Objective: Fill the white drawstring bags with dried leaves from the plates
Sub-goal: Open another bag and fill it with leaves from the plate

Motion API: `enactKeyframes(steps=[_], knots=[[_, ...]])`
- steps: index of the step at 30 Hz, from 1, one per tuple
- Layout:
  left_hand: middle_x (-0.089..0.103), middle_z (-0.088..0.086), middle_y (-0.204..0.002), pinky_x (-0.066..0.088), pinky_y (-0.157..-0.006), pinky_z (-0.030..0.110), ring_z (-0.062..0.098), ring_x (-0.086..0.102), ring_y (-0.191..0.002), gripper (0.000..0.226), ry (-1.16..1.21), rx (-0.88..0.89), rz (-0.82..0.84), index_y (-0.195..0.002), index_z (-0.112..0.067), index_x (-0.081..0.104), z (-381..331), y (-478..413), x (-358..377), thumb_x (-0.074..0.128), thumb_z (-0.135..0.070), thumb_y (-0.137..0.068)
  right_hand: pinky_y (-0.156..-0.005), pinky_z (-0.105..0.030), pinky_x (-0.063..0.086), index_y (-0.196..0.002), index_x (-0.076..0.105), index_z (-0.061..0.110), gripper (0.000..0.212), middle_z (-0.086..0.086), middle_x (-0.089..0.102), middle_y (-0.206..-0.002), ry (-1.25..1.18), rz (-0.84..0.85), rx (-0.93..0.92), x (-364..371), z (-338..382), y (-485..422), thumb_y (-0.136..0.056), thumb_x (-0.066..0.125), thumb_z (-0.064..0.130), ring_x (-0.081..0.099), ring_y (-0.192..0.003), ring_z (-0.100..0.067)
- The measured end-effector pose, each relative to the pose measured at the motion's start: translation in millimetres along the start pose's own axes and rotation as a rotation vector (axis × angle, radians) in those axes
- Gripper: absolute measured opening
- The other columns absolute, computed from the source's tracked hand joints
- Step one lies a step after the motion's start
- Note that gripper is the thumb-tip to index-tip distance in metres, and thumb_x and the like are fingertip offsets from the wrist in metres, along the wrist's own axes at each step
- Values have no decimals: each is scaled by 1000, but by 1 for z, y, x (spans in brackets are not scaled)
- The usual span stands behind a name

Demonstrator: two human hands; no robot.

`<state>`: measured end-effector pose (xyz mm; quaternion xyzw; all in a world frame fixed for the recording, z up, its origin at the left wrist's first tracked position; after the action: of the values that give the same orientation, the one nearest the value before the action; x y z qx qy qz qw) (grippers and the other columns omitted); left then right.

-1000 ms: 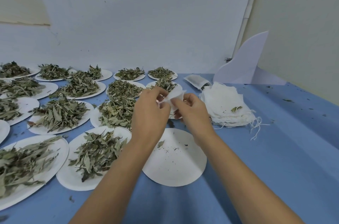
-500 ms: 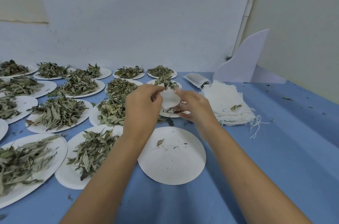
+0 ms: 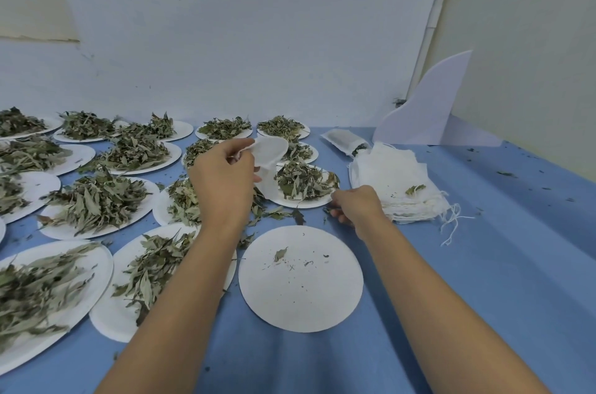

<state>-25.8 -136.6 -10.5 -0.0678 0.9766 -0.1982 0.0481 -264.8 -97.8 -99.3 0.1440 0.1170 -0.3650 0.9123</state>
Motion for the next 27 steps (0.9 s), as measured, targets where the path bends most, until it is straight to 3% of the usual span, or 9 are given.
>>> enactKeyframes(steps=[4, 7, 13, 15, 19, 22, 27], knots=[[69, 5, -89, 33, -37, 6, -5, 60, -47, 27, 18, -24, -18, -106, -16, 71, 4, -2, -2, 52, -4, -90, -30, -13, 25, -69, 50, 4, 22, -7, 51, -57, -172, -12, 106, 3, -4, -6, -86, 63, 8, 39, -34, -9], [68, 3, -85, 34, -38, 6, -4, 60, -47, 28, 32, -39, -28, -105, -16, 71, 5, -4, -3, 52, -4, -89, -30, -10, 23, -77, 52, 5, 17, -7, 53, -66, -236, -14, 130, 8, -2, -8, -85, 66, 9, 41, -42, -10], [68, -2, -85, 36, -40, 7, -2, 62, -49, 27, 40, -52, -29, -104, -17, 71, 6, -3, -3, 52, -6, -89, -30, -11, 23, -77, 51, 3, 15, -5, 50, -38, -191, 47, 171, 15, -4, -9, -89, 59, 6, 38, -24, -8], [69, 0, -86, 36, -41, 7, -3, 62, -49, 27, 44, -48, -29, -103, -18, 71, 4, -3, -3, 52, -6, -89, -31, -11, 24, -84, 51, 3, 8, -6, 51, -42, -232, 35, 177, 10, -6, -9, -89, 57, 3, 41, -26, -8], [68, -3, -82, 38, -43, 9, -1, 64, -51, 27, 85, -32, -73, -99, -23, 71, -3, -2, -11, 52, -6, -89, -33, -13, 21, -71, 48, 6, 15, -4, 43, -36, -208, 23, 126, -6, -8, -5, -85, 54, 3, 30, -39, -14], [67, -4, -78, 39, -44, 11, 1, 64, -53, 26, 140, -32, -138, -97, -24, 70, -8, -4, -21, 52, -7, -89, -33, -15, 19, -65, 43, 9, 20, -4, 37, -45, -234, 31, 94, -20, -8, 2, -80, 53, 1, 28, -42, -15], [67, 2, -78, 40, -45, 12, 2, 65, -53, 26, 163, -23, -159, -94, -25, 69, -11, -1, -23, 52, -6, -89, -31, -16, 17, -65, 46, 13, 22, 5, 36, -42, -35, 349, 135, -18, -6, 20, -80, 56, 0, 26, -33, -6]])
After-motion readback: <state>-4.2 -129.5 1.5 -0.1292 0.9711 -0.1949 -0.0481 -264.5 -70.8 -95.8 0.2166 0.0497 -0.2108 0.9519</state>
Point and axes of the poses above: each hand's wrist, its own y-axis away from the middle knuckle, its own x-axis out of the palm, z = x × y, the point moved 7 cm from there along -y, towards the middle knuckle
